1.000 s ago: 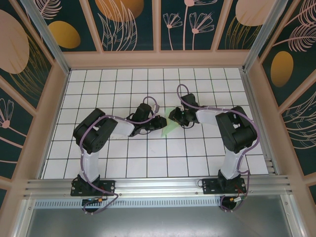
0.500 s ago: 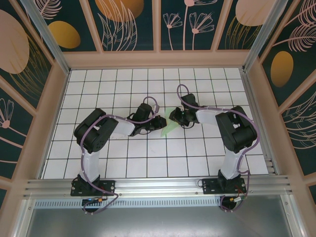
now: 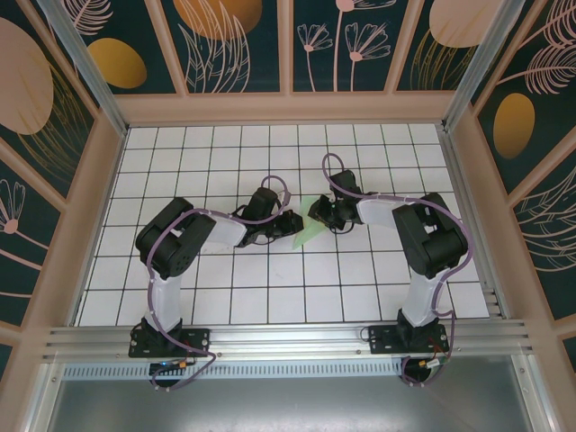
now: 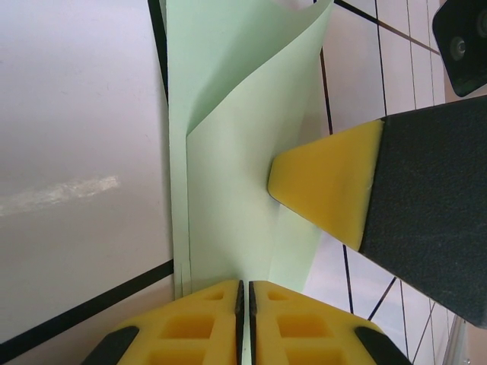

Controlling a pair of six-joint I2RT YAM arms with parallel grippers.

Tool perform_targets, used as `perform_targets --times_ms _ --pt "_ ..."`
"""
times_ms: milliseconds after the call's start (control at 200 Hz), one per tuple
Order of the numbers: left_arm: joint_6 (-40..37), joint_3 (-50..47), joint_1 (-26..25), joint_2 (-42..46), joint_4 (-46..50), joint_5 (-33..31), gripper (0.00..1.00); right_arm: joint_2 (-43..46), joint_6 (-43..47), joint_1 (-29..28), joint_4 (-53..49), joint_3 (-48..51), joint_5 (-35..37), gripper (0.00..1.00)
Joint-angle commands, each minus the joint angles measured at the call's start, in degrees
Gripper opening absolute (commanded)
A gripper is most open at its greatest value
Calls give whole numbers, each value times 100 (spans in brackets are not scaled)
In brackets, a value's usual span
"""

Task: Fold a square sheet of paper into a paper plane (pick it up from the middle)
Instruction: Fourth fold the wing at the center of the table.

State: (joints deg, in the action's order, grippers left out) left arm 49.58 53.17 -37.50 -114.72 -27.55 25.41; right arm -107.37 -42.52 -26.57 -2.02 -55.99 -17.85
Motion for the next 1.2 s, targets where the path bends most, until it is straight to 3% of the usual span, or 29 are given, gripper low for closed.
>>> perform_targets --times_ms 0,380,640,901,1196 --pt "-158 104 -3 -201 354 -173 15 -943 39 -15 -894 403 774 30" --pt "-177 131 -6 -300 776 -304 11 -881 58 -30 -923 353 725 30" --pt "-334 141 -1 -332 1340 -569 7 -195 273 6 -753 -11 351 31" --pt "-326 76 4 -323 1436 -681 5 847 892 230 -90 91 -425 35" --pt "-333 157 1 -262 1533 -743 3 697 1004 287 715 592 -1490 22"
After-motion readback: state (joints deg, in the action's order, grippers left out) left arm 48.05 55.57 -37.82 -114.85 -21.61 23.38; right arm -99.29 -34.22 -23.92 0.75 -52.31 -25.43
